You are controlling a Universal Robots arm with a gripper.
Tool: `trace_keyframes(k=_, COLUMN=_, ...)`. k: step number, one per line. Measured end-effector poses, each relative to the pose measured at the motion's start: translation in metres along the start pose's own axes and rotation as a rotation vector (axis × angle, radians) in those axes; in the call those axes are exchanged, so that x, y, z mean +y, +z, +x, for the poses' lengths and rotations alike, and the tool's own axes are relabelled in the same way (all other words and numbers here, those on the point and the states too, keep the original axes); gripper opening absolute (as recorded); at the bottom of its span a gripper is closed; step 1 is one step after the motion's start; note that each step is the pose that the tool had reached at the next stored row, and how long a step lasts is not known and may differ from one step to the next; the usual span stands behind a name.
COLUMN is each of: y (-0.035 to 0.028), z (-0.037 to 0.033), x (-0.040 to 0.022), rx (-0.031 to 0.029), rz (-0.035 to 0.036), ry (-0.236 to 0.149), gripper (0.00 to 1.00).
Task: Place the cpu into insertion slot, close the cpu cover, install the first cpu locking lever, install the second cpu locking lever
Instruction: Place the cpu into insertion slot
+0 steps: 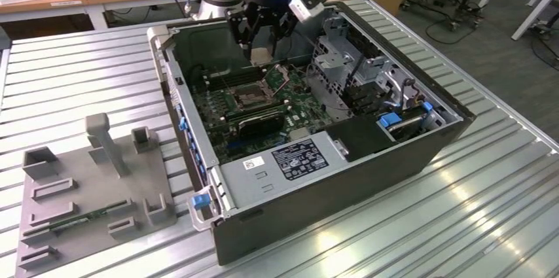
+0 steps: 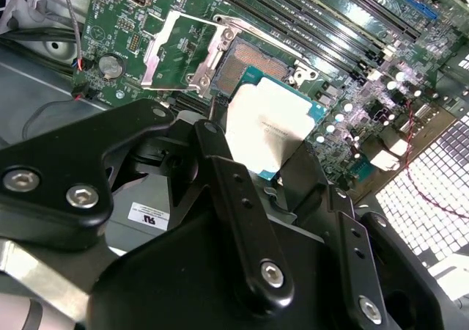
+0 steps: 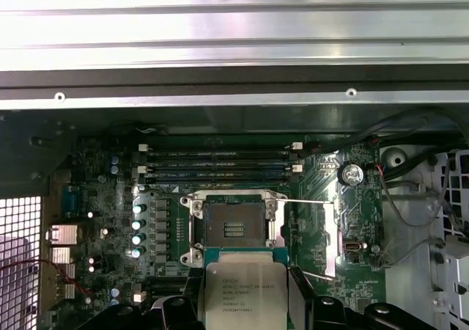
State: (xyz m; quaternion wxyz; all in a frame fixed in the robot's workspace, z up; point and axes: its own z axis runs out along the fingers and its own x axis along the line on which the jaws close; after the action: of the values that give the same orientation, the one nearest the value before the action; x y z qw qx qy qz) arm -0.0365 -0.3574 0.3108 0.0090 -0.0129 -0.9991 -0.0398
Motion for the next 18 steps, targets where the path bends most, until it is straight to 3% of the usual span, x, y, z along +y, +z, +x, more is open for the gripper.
trace_keyframes(k=11, y=0.0013, z=0.0, x=-0.0001, rx=0.0001, rz=0.0001, ry=0.0, gripper=0.54)
trace_keyframes(k=18, y=0.0058, z=0.0001, x=-0.0005, rx=-0.0003, rz=0.0025, ry=0.0, gripper=0.54)
